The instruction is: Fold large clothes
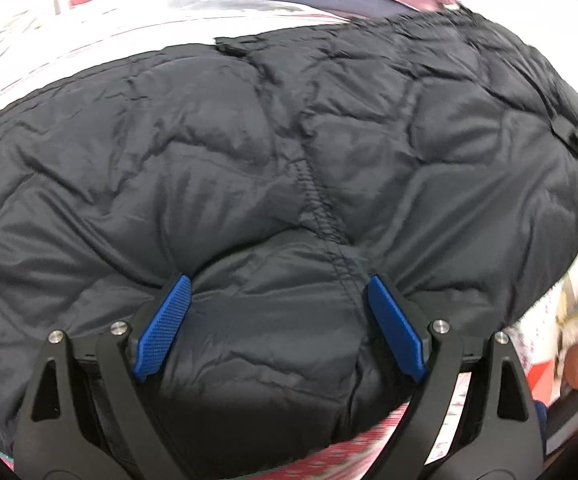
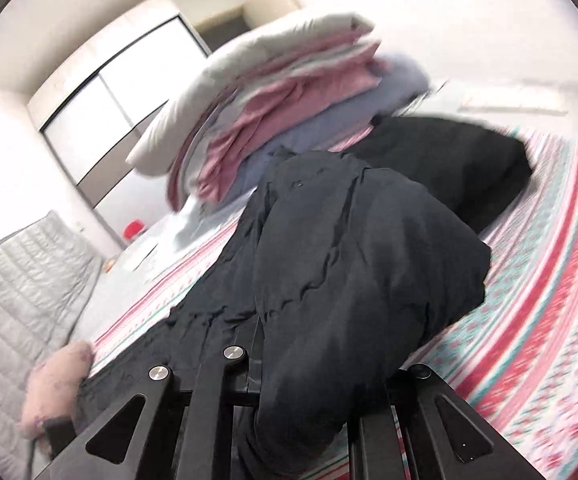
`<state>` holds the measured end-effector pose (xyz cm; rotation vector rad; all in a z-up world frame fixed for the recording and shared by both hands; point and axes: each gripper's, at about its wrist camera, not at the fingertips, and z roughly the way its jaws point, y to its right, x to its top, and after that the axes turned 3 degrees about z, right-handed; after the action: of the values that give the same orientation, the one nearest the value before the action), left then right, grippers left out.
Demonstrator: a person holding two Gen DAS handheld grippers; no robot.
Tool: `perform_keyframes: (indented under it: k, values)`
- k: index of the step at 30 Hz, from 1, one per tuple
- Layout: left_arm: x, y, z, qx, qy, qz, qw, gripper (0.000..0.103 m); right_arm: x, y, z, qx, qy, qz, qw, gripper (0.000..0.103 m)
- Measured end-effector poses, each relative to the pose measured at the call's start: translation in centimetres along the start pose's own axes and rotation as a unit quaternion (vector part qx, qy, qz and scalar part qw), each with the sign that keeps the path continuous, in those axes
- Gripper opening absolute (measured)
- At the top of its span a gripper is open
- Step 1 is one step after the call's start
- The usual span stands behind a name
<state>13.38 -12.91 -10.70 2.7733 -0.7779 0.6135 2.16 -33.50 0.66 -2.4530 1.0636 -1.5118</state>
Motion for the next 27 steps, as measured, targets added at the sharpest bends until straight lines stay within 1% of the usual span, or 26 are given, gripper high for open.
perform_keyframes:
  k: [1,3,5,7,9,10,11,13,14,15,17,18,20,22,26,27]
  values:
    - [-0.1,0.5,0.2,-0.002,-0.001,0.01,1.0,0.09,0.0,0.0,-0.4,-0.007,0.009,-0.005,1.0,0.013]
    - [-0.1,0.9,0.3,0.004,-0.004,0.024,0.9997,0.09,0.0,-0.3,-0.8,-0.01,0.014,-0.022,1.0,0.013]
    - [0.1,0.3,0.1,-0.003,-0.01,0.02,0.9998,0.09,-0.2,-0.5,-0.7,-0.012,0.011,-0.03,0.999,0.012]
    - [0.5,-1.2,-1.0,-0.022,-0.01,-0.017,0.9996,0.089,0.0,-0.2,-0.1,-0.015,0.006,-0.026,1.0,0.012]
    - [0.6,-3.3,-3.0,-0.055,0.01,-0.055,0.9969,0.089,0.3,0.1,0.6,-0.015,0.0,-0.017,1.0,0.012]
    - [0.6,-4.0,-3.9,-0.059,0.02,-0.062,0.9961,0.089,0.4,0.3,0.8,-0.013,-0.002,-0.012,1.0,0.012]
    - [0.7,-5.0,-4.8,-0.048,0.032,-0.069,0.9959,0.089,0.5,0.3,1.1,-0.013,-0.004,-0.01,1.0,0.012]
    - [0.8,-6.6,-5.6,-0.014,0.044,-0.079,0.9958,0.089,0.4,0.4,1.0,-0.011,-0.004,-0.013,1.0,0.012]
    - [0.8,-7.3,-5.6,-0.007,0.048,-0.087,0.995,0.089,0.4,0.3,1.0,-0.01,-0.002,-0.018,1.0,0.012]
    - [0.7,-7.6,-5.2,-0.011,0.043,-0.098,0.9942,0.089,0.4,0.0,1.0,-0.009,0.0,-0.02,1.0,0.012]
    - [0.3,-7.5,-3.7,-0.032,0.013,-0.106,0.9937,0.089,0.2,-0.4,0.9,-0.007,0.002,-0.026,1.0,0.013]
    - [0.3,-7.0,-3.1,-0.034,0.004,-0.099,0.9945,0.089,0.2,-0.7,0.9,-0.005,0.004,-0.032,0.999,0.013]
    - [0.2,-5.4,-2.6,-0.013,0.0,-0.064,0.9978,0.089,0.1,-1.4,0.7,0.006,0.009,-0.047,0.999,0.013]
    - [0.0,-3.5,-2.1,-0.008,-0.01,-0.036,0.9992,0.089,0.0,-2.2,0.3,0.016,0.015,-0.068,0.997,0.013]
    - [0.3,-2.3,-1.4,0.009,-0.012,-0.019,0.9997,0.089,-0.3,-3.8,-0.2,0.035,0.028,-0.1,0.994,0.013]
    - [0.3,-2.3,-1.4,0.008,-0.011,-0.017,0.9998,0.089,-0.3,-4.2,-0.3,0.039,0.03,-0.105,0.993,0.013]
